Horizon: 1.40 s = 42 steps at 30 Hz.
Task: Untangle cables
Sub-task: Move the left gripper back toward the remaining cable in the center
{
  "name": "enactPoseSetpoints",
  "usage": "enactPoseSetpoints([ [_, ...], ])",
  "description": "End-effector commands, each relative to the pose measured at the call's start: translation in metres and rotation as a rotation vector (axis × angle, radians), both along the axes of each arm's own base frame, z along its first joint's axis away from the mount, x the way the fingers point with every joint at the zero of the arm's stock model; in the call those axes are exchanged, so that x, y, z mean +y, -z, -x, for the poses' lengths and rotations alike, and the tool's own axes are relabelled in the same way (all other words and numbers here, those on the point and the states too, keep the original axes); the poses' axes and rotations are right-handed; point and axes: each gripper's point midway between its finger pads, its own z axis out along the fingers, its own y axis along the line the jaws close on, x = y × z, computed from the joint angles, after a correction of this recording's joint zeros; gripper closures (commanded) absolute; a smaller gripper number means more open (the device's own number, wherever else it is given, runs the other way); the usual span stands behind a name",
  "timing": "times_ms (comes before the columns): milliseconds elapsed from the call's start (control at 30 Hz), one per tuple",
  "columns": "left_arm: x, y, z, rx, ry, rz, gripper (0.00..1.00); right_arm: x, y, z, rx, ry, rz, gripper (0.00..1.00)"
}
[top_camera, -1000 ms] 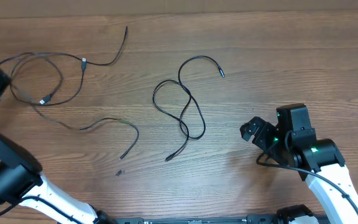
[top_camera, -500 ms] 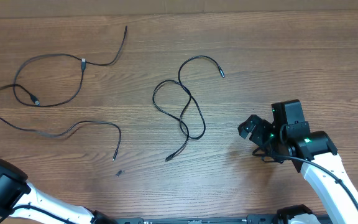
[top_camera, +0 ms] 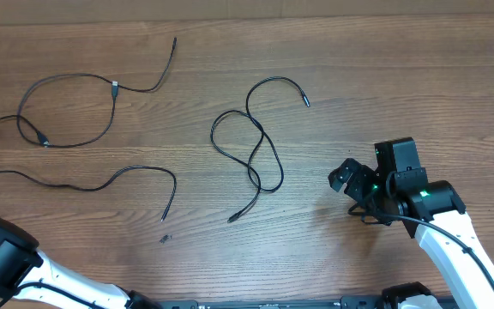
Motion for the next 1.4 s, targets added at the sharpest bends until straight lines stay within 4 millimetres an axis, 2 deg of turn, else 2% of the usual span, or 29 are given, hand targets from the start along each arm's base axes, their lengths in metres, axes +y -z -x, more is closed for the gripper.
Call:
enactPoseSetpoints([
  [0,-0.047,-0.021,-0.021,-0.164,0.263,-0.030,0.00,0.002,-0.011,-0.008,-0.033,-0.005,-0.010,0.00],
  [100,-0.067,-0.021,-0.028,-0.105,0.308,-0.105,0.00,0.004,-0.011,-0.008,-0.030,-0.010,-0.019,0.00],
  [200,-0.094,-0.030,-0.041,-0.045,0.357,-0.218,0.00,0.004,-0.011,-0.008,-0.030,-0.009,-0.019,0.00],
  [300,-0.130,-0.042,-0.056,-0.005,0.423,-0.335,0.00,0.004,-0.011,-0.007,-0.027,-0.009,-0.018,0.00],
  [433,-0.200,-0.051,-0.076,0.036,0.545,-0.444,0.00,0.004,-0.011,-0.006,-0.024,-0.010,-0.018,0.00],
  [500,-0.242,-0.045,-0.083,0.069,0.628,-0.481,0.00,0.003,-0.010,-0.006,-0.025,-0.013,-0.016,0.00],
  [633,-0.312,-0.024,-0.087,0.169,0.778,-0.596,0.00,0.003,-0.010,-0.005,-0.021,-0.013,-0.016,0.00],
  [700,-0.337,-0.015,-0.086,0.218,0.820,-0.664,0.00,0.003,-0.010,-0.004,-0.016,-0.013,-0.015,0.00],
  [800,-0.395,-0.003,-0.080,0.251,0.935,-0.734,0.00,0.003,-0.009,-0.003,-0.011,-0.013,-0.014,0.00],
  [933,-0.447,0.017,-0.066,0.300,1.053,-0.784,0.00,0.003,-0.009,-0.002,-0.006,-0.013,-0.013,0.00],
  [1000,-0.463,0.029,-0.060,0.329,1.093,-0.794,0.00,0.002,-0.008,-0.001,-0.001,-0.018,-0.010,0.00],
  [1133,-0.480,0.057,-0.050,0.407,1.157,-0.806,0.01,0.002,-0.007,0.002,0.006,-0.036,-0.001,0.00],
  [1367,-0.481,0.103,-0.043,0.537,1.183,-0.771,0.00,0.002,-0.007,0.002,0.007,-0.036,-0.001,0.00],
])
